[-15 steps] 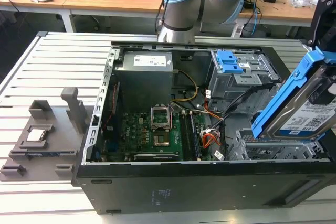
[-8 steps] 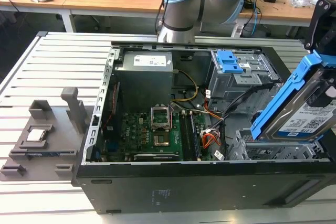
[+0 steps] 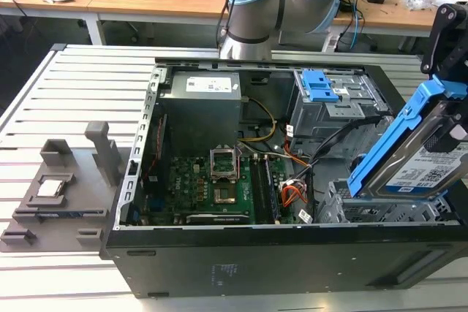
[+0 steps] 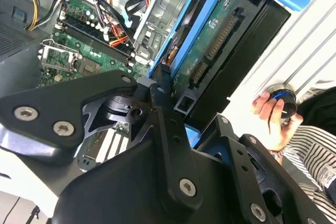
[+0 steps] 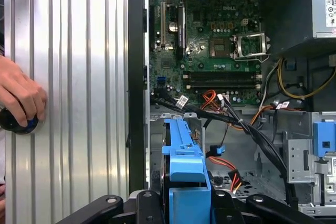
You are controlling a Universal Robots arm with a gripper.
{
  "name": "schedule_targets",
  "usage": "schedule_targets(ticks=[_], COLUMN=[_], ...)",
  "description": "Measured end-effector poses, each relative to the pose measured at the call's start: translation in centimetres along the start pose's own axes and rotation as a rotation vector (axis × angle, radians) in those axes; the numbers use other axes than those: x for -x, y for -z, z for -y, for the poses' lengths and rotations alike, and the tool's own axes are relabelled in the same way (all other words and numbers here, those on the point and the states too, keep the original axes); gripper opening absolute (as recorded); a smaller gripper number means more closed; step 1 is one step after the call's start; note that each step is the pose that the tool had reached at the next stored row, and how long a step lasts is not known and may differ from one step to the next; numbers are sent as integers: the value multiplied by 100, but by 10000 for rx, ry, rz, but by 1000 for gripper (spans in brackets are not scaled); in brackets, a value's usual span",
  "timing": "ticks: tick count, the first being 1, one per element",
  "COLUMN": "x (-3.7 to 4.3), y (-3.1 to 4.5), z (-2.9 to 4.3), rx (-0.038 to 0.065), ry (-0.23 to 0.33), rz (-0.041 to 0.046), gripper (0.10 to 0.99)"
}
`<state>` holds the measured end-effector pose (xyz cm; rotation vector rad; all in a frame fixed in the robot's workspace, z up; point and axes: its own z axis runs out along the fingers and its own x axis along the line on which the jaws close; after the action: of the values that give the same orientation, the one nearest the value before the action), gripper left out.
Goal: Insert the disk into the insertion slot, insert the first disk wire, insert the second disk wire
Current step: 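Insert the disk into the insertion slot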
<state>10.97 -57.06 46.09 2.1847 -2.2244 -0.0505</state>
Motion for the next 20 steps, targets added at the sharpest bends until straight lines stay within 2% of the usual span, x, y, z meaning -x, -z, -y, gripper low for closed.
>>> schedule_targets(ticks=[20], x=[0], y=[-135], z=[5], rx=[0], ry=[0], rz=[0], gripper=[365])
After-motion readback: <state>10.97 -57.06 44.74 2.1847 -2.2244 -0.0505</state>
